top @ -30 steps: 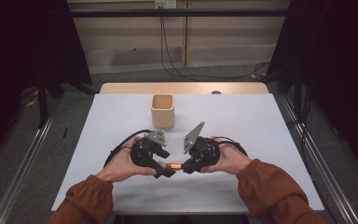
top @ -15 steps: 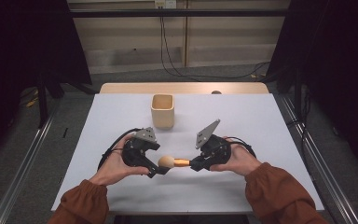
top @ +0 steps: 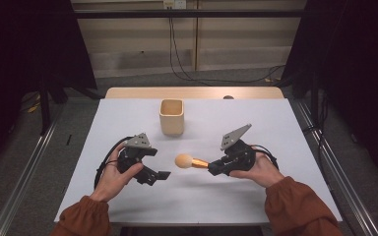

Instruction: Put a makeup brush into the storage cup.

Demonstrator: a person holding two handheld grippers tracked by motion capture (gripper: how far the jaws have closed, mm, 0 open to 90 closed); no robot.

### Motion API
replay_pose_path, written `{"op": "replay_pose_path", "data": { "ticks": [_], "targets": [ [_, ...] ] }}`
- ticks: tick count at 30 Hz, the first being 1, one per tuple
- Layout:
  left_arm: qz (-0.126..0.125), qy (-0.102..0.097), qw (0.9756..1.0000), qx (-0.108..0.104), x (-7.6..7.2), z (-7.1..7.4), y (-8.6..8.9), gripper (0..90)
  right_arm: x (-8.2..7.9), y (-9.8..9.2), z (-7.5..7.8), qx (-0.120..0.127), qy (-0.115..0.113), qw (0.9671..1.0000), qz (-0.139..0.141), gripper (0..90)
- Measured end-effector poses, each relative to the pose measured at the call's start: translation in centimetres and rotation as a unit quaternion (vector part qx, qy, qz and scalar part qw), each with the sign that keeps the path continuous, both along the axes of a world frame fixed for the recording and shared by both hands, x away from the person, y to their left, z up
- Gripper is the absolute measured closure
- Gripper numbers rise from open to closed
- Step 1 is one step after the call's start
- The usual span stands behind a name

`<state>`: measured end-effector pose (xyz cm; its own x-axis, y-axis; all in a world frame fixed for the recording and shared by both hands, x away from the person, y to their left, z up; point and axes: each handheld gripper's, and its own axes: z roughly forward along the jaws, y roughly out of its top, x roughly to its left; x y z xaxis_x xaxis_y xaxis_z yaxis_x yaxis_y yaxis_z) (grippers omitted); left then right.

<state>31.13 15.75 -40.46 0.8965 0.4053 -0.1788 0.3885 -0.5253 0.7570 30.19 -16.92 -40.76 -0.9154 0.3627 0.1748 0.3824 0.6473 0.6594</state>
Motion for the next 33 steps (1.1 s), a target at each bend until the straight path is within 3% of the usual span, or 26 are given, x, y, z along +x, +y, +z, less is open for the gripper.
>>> {"op": "replay_pose_path", "data": {
  "ticks": [3, 6, 14, 19, 26, 33],
  "targets": [
    [0.015, 0.005, 0.9998, -0.012, -0.1, -0.2, 0.4, 3.9, -0.1, -0.3, -0.2, 0.019, -0.001, 0.9997, -0.013, 75.6],
    [0.024, -0.004, 0.9995, -0.018, -0.3, -0.4, 0.5, 3.8, -0.3, -0.6, -0.5, 0.044, -0.005, 0.9983, -0.036, 75.6],
    [0.035, -0.020, 0.9987, -0.032, -0.9, -0.7, 0.6, 3.9, -0.8, -0.9, -1.3, 0.083, -0.017, 0.9943, -0.065, 75.6],
    [0.033, -0.022, 0.9989, -0.025, -1.1, -1.2, 0.2, 3.9, -1.0, -1.0, -1.6, 0.110, -0.023, 0.9905, -0.080, 75.6],
    [0.032, -0.036, 0.9979, -0.044, -1.4, -1.4, 0.2, 3.8, -1.5, -0.6, -1.3, 0.142, -0.042, 0.9858, -0.079, 75.6],
    [0.036, -0.045, 0.9967, -0.056, -1.7, -1.5, 0.0, 3.8, -1.8, -0.8, -1.2, 0.186, -0.055, 0.9772, -0.086, 75.6]
  ]
}}
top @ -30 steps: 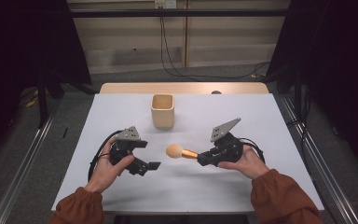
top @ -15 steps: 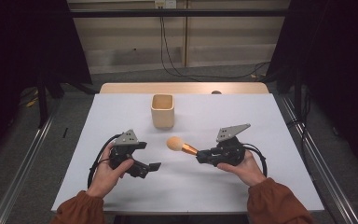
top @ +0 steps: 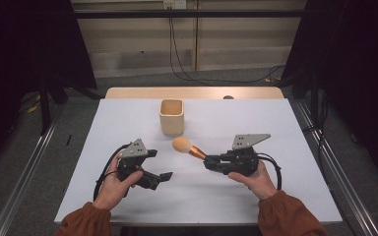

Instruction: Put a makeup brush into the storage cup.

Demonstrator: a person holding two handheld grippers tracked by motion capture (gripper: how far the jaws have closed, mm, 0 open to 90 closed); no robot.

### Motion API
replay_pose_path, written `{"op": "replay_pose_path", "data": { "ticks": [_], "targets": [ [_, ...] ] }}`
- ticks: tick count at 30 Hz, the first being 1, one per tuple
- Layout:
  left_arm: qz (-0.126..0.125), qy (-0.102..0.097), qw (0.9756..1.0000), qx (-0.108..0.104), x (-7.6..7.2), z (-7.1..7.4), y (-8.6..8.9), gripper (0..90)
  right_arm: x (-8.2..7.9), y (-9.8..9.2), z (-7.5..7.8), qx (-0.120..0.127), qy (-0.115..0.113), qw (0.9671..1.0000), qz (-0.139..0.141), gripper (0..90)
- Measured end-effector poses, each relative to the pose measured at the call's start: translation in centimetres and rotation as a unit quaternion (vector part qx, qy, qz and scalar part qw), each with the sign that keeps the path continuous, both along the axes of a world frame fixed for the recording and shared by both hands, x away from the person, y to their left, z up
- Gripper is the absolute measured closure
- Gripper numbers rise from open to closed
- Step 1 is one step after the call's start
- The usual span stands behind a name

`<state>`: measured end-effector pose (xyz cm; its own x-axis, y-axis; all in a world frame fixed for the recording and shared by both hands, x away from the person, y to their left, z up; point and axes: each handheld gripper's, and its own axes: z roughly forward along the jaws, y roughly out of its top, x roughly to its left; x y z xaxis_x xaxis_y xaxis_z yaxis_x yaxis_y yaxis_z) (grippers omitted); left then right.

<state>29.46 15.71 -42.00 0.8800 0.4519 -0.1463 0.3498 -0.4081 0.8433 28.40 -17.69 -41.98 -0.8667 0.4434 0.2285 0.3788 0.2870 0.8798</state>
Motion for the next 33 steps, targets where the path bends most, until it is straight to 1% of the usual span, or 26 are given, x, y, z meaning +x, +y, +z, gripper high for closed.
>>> {"op": "replay_pose_path", "data": {
  "ticks": [2, 4, 5, 8, 13, 17, 20, 22, 23, 25, 26, 28, 29, 31, 33],
  "targets": [
    [-0.001, -0.003, 1.0000, 0.002, 0.0, 0.0, -0.1, 3.9, -0.1, 0.0, 0.0, 0.010, -0.006, 0.9999, -0.006, 75.6],
    [0.000, -0.003, 1.0000, 0.000, 0.0, -0.1, -0.1, 3.9, -0.1, -0.1, -0.1, 0.018, -0.012, 0.9997, -0.005, 75.6],
    [-0.002, -0.005, 1.0000, 0.004, 0.0, -0.1, -0.1, 3.8, -0.2, -0.1, 0.0, 0.022, -0.015, 0.9996, -0.007, 75.6],
    [-0.003, -0.002, 1.0000, -0.001, -0.1, -0.1, -0.3, 3.9, -0.3, -0.1, 0.0, 0.032, -0.026, 0.9991, -0.009, 75.6],
    [-0.002, -0.008, 1.0000, -0.004, -0.3, 0.0, -0.4, 3.8, -0.4, -0.1, 0.1, 0.056, -0.042, 0.9975, -0.009, 75.6],
    [-0.002, -0.010, 0.9999, -0.011, -0.4, 0.0, -0.6, 3.9, -0.5, 0.0, 0.1, 0.070, -0.051, 0.9962, -0.007, 75.6],
    [0.002, -0.014, 0.9996, -0.024, -0.5, 0.1, -0.7, 3.8, -0.5, 0.0, 0.2, 0.086, -0.063, 0.9942, -0.010, 75.6],
    [0.003, -0.015, 0.9992, -0.038, -0.5, 0.1, -0.8, 3.8, -0.5, -0.1, 0.2, 0.100, -0.065, 0.9927, -0.014, 75.6],
    [0.005, -0.014, 0.9988, -0.045, -0.5, 0.1, -0.8, 3.9, -0.5, -0.1, 0.2, 0.101, -0.069, 0.9923, -0.020, 75.6],
    [0.012, -0.019, 0.9981, -0.057, -0.5, 0.1, -1.0, 3.9, -0.5, -0.2, 0.2, 0.104, -0.069, 0.9920, -0.018, 75.6],
    [0.014, -0.020, 0.9975, -0.067, -0.5, 0.0, -1.1, 4.4, -0.5, -0.2, 0.2, 0.104, -0.069, 0.9920, -0.018, 75.6],
    [0.013, -0.020, 0.9967, -0.078, -0.4, 0.0, -1.3, 4.9, -0.5, -0.1, 0.2, 0.107, -0.072, 0.9915, -0.016, 75.6],
    [0.012, -0.020, 0.9959, -0.087, -0.4, 0.0, -1.4, 4.9, -0.5, -0.1, 0.2, 0.108, -0.073, 0.9914, -0.015, 75.6],
    [0.010, -0.025, 0.9951, -0.095, -0.5, 0.1, -1.6, 5.0, -0.5, 0.0, 0.2, 0.110, -0.075, 0.9911, -0.010, 75.6],
    [0.003, -0.032, 0.9950, -0.095, -0.6, 0.2, -2.0, 4.9, -0.5, 0.1, 0.2, 0.111, -0.078, 0.9908, -0.007, 75.6]
  ]
}}
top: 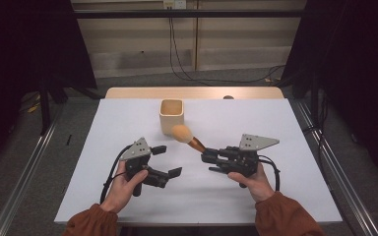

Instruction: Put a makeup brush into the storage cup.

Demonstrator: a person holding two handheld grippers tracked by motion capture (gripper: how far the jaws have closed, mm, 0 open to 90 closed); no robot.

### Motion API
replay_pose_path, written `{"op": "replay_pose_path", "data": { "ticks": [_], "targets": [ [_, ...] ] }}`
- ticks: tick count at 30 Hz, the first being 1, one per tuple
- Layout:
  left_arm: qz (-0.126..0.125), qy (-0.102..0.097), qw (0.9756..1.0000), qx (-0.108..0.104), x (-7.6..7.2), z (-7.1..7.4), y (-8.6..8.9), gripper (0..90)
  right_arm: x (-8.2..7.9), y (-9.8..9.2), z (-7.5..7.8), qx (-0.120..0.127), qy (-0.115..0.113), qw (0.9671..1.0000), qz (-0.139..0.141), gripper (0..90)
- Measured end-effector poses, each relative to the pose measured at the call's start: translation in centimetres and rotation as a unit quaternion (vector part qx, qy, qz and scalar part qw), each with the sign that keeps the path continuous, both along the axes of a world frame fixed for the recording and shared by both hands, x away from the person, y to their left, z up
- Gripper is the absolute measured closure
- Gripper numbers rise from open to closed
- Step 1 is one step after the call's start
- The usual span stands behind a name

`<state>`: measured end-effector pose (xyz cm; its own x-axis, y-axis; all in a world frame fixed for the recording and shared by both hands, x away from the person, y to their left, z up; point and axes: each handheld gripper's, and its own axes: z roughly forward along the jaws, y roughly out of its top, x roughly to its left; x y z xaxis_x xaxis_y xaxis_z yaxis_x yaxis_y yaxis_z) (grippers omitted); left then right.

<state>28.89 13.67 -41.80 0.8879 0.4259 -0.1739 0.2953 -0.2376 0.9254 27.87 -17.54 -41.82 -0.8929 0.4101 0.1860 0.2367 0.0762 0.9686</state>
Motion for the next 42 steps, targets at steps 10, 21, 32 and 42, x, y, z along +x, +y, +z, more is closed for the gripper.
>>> {"op": "replay_pose_path", "data": {
  "ticks": [10, 21, 32, 42],
  "targets": [
    [-0.019, -0.010, 0.9998, -0.001, -0.1, 0.4, -2.0, 3.3, 0.0, 0.3, 0.0, -0.003, 0.003, 0.9999, 0.010, 75.6],
    [-0.036, -0.024, 0.9986, -0.030, 0.3, 1.4, -3.5, 5.6, 0.0, 0.1, -0.1, -0.004, 0.003, 0.9999, 0.016, 75.5],
    [-0.037, -0.015, 0.9980, -0.049, 0.7, 1.4, -4.4, 10.3, 0.0, 0.1, -0.1, -0.003, 0.002, 0.9998, 0.019, 75.5],
    [-0.041, -0.010, 0.9972, -0.062, 1.1, 1.4, -4.6, 21.7, 0.0, 0.2, -0.3, -0.005, 0.004, 0.9998, 0.019, 75.5]
  ]
}}
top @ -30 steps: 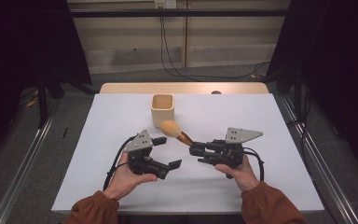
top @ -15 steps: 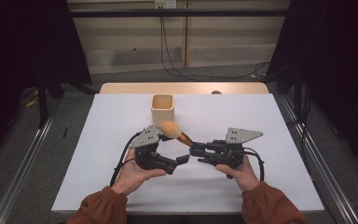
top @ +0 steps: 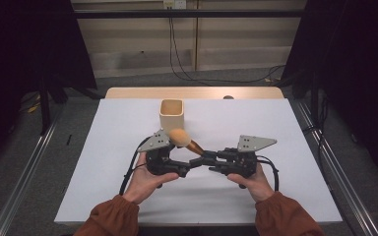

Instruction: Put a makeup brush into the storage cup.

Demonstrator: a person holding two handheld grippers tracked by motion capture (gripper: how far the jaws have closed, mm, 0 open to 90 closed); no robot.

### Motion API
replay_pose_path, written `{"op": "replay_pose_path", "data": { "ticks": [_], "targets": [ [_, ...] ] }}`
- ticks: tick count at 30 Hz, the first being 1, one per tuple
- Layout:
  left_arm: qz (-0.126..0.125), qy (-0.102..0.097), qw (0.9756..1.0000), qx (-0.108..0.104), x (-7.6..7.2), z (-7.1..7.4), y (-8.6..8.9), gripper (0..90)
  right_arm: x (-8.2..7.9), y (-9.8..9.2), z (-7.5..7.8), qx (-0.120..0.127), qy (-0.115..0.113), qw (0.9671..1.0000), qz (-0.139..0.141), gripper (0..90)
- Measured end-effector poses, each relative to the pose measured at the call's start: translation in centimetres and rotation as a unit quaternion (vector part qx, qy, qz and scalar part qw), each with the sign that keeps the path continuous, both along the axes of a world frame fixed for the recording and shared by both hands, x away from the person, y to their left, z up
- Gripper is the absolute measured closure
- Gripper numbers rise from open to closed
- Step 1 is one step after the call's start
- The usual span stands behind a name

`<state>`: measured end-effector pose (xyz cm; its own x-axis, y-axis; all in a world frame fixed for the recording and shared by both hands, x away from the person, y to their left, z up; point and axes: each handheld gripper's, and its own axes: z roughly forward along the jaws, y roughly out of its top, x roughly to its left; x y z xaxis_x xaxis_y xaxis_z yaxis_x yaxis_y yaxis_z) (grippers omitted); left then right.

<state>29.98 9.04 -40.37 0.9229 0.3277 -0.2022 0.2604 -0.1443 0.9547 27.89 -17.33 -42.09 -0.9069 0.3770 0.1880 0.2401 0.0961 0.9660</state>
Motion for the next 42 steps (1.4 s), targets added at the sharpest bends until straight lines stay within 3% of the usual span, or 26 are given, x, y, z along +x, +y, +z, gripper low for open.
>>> {"op": "replay_pose_path", "data": {
  "ticks": [4, 19, 25, 42],
  "targets": [
    [-0.006, 0.012, 0.9998, -0.012, 0.10, 0.00, 0.10, 30.0, -0.04, 0.03, -0.03, -0.001, -0.002, 1.0000, 0.003, 75.5],
    [-0.025, 0.028, 0.9985, -0.041, 0.47, 0.08, 0.40, 49.1, -0.08, 0.34, -0.34, -0.006, 0.000, 0.9999, 0.013, 75.5],
    [-0.032, 0.047, 0.9968, -0.057, 0.79, 0.09, 0.64, 56.9, -0.04, 0.43, -0.49, -0.008, 0.003, 0.9999, 0.015, 75.4],
    [-0.036, 0.062, 0.9962, -0.049, 0.95, 0.28, 0.71, 62.1, 0.10, 0.81, -0.92, -0.011, 0.014, 0.9998, 0.011, 74.0]
  ]
}}
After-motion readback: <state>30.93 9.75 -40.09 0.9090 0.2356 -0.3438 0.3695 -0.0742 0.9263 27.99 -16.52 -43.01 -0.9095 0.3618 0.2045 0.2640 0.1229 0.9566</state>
